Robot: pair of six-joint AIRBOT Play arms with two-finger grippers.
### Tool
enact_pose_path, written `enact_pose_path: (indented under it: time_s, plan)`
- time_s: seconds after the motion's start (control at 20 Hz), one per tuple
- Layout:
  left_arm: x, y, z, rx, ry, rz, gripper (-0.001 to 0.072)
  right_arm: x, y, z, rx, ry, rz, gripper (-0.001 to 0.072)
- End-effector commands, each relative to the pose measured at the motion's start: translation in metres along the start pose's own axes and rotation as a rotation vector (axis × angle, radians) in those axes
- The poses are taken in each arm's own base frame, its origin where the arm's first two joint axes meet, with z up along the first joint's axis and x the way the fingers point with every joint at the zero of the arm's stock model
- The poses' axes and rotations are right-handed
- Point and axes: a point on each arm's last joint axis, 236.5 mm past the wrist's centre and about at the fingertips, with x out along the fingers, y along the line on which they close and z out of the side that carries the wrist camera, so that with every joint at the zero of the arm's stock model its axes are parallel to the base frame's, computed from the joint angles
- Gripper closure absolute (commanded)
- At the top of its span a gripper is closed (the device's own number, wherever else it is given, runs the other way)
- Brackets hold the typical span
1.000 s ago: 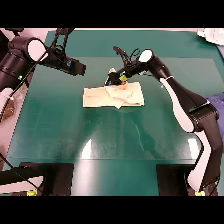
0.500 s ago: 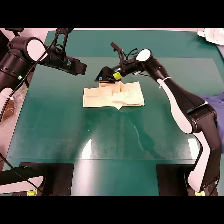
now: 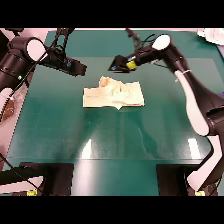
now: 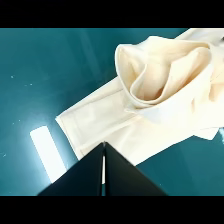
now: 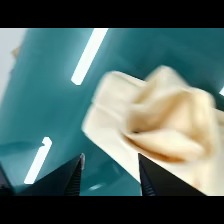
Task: Fold the shirts.
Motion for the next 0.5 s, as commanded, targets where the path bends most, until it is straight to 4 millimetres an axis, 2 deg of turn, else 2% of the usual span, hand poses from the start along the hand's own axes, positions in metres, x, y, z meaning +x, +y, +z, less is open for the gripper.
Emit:
enact_pose_path:
  time_s: [0.0,0.1,0.15,0.25,0.3,0.45]
  plan:
    - [0.0,0.0,0.001,0.0,-0.003,0.001,0.0685,-0.036,-0.064,-0.017,0.017,0.06,-0.208,0.0256]
    - [0.0,0.0,0.001,0.0,-0.004,0.001,0.0685,-0.036,-0.094,-0.028,-0.05,0.106,-0.305,0.0233]
    - [0.0,0.0,0.001,0.0,-0.004,0.001,0.0685,-0.034,-0.103,-0.032,-0.116,0.126,-0.333,0.0181]
    - [0.0,0.0,0.001,0.001,-0.004,0.001,0.0685,-0.027,-0.111,-0.032,-0.286,0.146,-0.334,0.0172]
    - [0.0,0.0,0.001,0.001,-0.004,0.001,0.0685,-0.025,-0.113,-0.031,-0.342,0.148,-0.335,0.0091]
    - [0.0,0.0,0.001,0.0,-0.006,0.0,0.0685,-0.02,-0.116,-0.031,-0.389,0.143,-0.328,0.0084]
